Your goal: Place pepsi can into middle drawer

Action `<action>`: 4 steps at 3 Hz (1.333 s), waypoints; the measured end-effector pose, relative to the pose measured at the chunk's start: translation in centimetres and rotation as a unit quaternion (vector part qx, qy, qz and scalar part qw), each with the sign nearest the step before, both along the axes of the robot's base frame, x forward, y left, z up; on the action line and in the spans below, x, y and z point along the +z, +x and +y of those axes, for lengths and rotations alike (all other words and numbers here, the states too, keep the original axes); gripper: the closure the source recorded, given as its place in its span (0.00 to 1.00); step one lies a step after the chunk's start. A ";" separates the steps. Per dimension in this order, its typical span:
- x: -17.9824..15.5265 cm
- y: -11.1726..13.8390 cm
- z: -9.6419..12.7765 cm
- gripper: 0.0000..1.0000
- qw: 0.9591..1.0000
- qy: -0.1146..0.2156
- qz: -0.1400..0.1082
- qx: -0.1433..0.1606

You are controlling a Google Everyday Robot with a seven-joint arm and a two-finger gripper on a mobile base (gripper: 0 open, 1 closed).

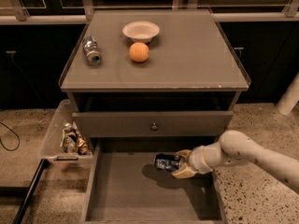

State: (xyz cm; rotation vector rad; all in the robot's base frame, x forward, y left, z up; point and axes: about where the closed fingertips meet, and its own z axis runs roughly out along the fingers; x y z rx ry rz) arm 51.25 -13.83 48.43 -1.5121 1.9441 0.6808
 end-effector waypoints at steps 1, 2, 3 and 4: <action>-4.1 0.6 1.5 1.00 0.999 0.002 0.032 -0.001; -7.1 0.7 2.7 1.00 0.998 0.004 0.056 0.002; -8.9 0.7 3.4 1.00 0.998 0.005 0.068 0.005; -8.9 0.7 3.4 0.82 0.998 0.005 0.068 0.005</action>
Offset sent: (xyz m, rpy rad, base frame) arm 0.0104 0.0364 -0.1037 0.0110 0.1636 0.0004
